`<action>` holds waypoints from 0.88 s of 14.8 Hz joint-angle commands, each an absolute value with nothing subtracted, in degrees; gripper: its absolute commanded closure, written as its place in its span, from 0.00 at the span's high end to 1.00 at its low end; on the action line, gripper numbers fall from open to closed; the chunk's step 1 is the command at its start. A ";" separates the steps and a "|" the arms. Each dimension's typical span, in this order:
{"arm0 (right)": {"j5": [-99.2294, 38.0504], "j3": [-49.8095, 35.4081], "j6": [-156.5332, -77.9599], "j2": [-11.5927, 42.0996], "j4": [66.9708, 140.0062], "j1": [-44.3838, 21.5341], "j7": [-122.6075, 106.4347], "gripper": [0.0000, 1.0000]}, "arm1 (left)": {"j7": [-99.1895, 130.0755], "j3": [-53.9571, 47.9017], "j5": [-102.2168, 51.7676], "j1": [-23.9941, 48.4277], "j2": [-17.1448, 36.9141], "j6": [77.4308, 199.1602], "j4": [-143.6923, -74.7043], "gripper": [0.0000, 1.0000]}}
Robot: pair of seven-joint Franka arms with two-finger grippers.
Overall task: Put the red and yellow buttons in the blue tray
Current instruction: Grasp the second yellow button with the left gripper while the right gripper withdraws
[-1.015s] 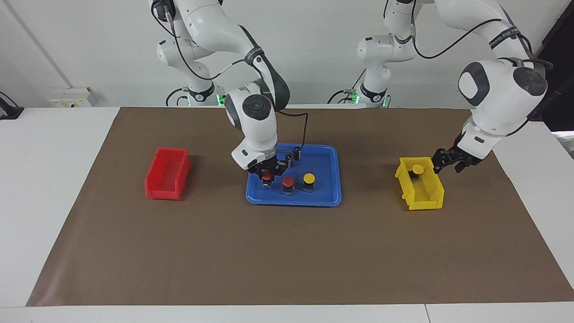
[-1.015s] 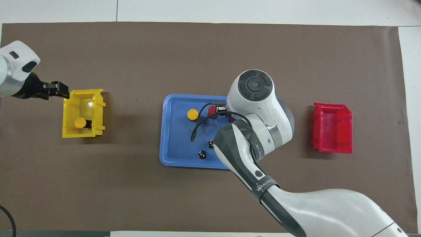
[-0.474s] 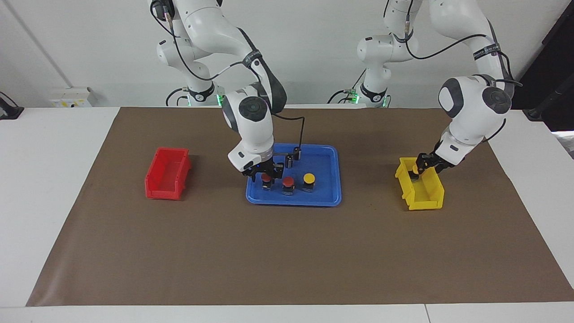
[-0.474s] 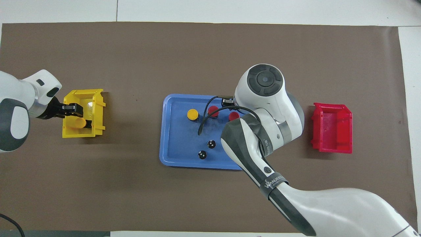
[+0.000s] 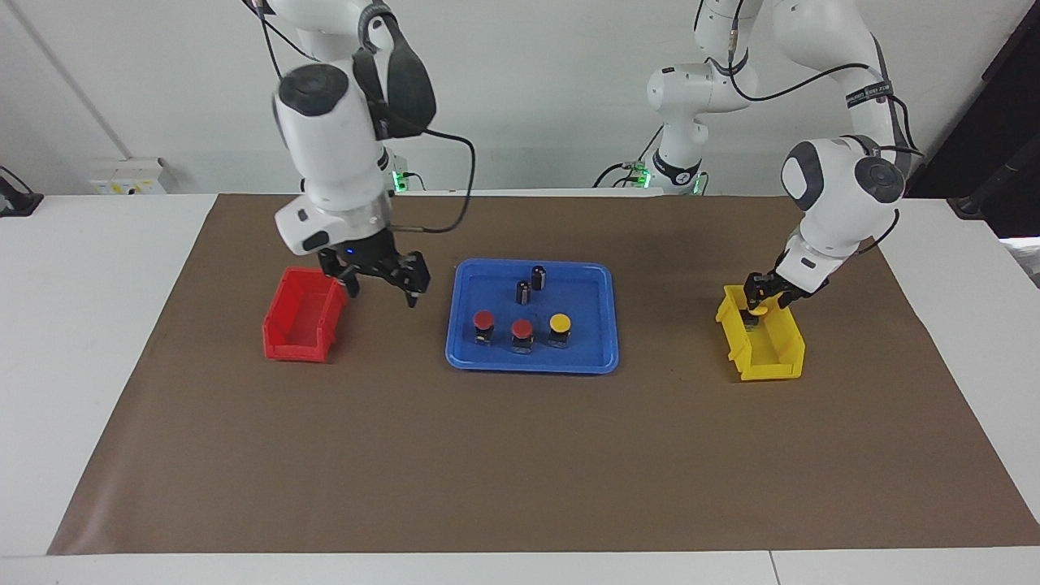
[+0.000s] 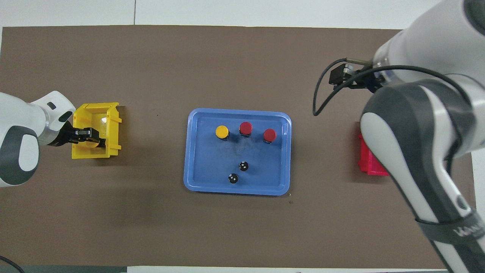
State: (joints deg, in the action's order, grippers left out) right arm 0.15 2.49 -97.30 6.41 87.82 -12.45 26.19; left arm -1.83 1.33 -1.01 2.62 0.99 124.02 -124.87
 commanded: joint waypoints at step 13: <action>3.08 2.99 -87.01 -1.67 91.49 3.08 -2.72 1.00 | 1.84 1.41 -1.67 4.13 4.03 115.88 -113.87 0.02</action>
